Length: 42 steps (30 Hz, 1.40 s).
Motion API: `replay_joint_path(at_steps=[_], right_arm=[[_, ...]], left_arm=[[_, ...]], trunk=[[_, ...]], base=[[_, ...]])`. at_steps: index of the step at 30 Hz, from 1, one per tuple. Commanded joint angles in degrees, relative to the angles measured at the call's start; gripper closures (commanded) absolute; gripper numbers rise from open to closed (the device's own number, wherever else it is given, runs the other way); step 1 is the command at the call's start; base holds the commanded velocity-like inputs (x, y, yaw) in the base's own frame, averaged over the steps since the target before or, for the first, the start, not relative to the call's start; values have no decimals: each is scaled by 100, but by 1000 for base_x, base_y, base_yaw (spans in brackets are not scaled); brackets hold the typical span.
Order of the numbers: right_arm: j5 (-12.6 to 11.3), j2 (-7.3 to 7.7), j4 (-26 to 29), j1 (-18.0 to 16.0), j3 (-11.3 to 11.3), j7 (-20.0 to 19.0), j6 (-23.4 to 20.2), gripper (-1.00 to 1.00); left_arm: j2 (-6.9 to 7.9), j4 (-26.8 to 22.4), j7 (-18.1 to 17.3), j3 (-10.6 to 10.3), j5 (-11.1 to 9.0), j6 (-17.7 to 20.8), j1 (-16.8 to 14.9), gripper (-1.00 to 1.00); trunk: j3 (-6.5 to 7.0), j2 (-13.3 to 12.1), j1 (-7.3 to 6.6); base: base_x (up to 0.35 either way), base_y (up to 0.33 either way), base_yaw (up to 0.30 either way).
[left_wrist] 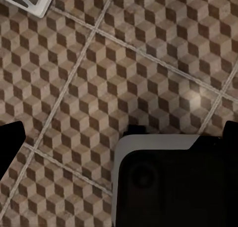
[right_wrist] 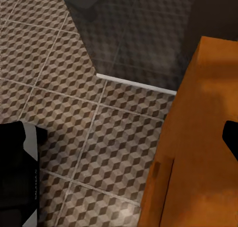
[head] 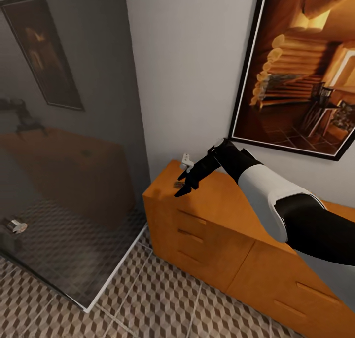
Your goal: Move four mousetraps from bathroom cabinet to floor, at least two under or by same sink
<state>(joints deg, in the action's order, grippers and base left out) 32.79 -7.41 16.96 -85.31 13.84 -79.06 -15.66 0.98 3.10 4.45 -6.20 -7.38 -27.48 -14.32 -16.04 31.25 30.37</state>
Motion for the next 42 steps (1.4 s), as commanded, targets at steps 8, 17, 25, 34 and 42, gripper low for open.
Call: replay_joint_path(at_steps=[8,17,25,34,42], right_arm=[[18,9,4,-3,-13,-26,-60,-100],[8,149,-7,-3,-13,-18,-55,-100],[10,695,-1,-3,-21,112,-46,-100],[-7,906,-19,-3,-14,151,-17,-100],[-12,886,-114,-3,-13,154,-16,-100]], left_arm=[[-5,24,3,-57,-53,-38,-13,-100],[-7,26,3,-57,-55,-38,-12,-100],[-10,32,3,-57,-55,-38,-11,-100],[-9,32,3,-57,-54,-38,-13,-100],[-10,32,3,-57,-53,-38,-11,-100]], trunk=[[-50,9,2],[-53,9,2],[-54,9,2],[-54,9,2],[-54,9,2]], base=[[9,0,142],[71,-53,12],[20,-15,0],[1,0,0],[37,-25,0]])
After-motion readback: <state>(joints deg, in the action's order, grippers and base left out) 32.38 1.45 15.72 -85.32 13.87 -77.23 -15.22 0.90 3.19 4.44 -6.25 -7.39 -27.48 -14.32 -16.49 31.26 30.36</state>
